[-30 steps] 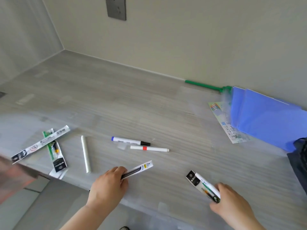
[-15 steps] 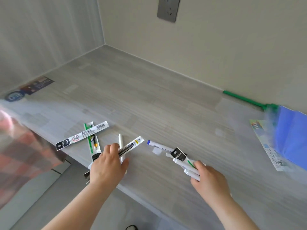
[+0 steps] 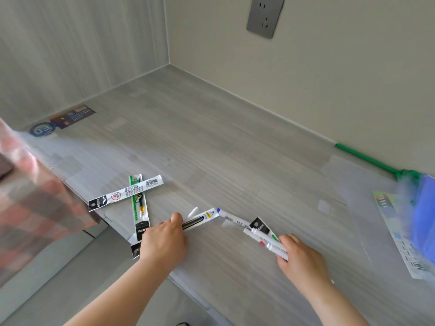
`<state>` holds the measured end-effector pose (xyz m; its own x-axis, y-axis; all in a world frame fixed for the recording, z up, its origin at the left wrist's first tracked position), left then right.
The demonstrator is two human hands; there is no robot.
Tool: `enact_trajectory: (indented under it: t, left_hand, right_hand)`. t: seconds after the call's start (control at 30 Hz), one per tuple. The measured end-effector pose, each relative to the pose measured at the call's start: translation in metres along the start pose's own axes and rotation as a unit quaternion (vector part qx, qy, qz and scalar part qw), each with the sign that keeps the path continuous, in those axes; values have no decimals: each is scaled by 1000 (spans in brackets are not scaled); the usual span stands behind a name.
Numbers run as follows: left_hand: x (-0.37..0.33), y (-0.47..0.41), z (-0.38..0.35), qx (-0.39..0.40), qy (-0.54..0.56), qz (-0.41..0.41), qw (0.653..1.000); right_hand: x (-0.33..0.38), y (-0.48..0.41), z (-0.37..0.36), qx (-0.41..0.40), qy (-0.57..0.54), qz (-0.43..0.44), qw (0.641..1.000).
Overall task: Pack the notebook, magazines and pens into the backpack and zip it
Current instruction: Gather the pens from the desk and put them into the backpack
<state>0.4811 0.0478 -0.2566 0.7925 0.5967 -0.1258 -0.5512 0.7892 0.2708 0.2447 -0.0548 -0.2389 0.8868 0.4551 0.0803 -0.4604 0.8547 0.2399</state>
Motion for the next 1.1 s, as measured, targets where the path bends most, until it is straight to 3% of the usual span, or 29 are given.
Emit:
enact_trajectory:
  t: [0.13, 0.3, 0.43, 0.6, 0.93, 1.1]
  left_hand:
    - [15, 1, 22, -60, 52, 13, 997]
    - [62, -30, 65, -180, 108, 78, 975]
    - [86, -55, 66, -111, 98, 140, 979]
    - [102, -65, 49, -38, 59, 188, 980]
    - [81, -77, 49, 52, 6, 126, 991]
    - [68, -73, 41, 27, 5, 81, 996]
  right_hand:
    - [2, 3, -5, 39, -10, 18, 999]
    - [36, -7, 27, -98, -31, 101, 990]
    - [51, -37, 19, -32, 11, 93, 995]
    - [56, -52, 7, -12, 26, 84, 996]
    - [68, -60, 10, 28, 56, 18, 998]
    - [66, -61, 8, 16, 57, -13, 998]
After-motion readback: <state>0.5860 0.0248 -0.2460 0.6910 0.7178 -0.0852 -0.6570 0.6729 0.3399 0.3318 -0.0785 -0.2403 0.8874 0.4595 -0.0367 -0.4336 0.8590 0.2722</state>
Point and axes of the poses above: each hand's wrist, its own y-axis away from the middle knuckle, its own z-axis out of the back of the hand, x = y × z, the point moved 5 cm from there along -y, towards the middle knuckle, and after that the axes turned 2 degrees about z, right-handed, at the moved point
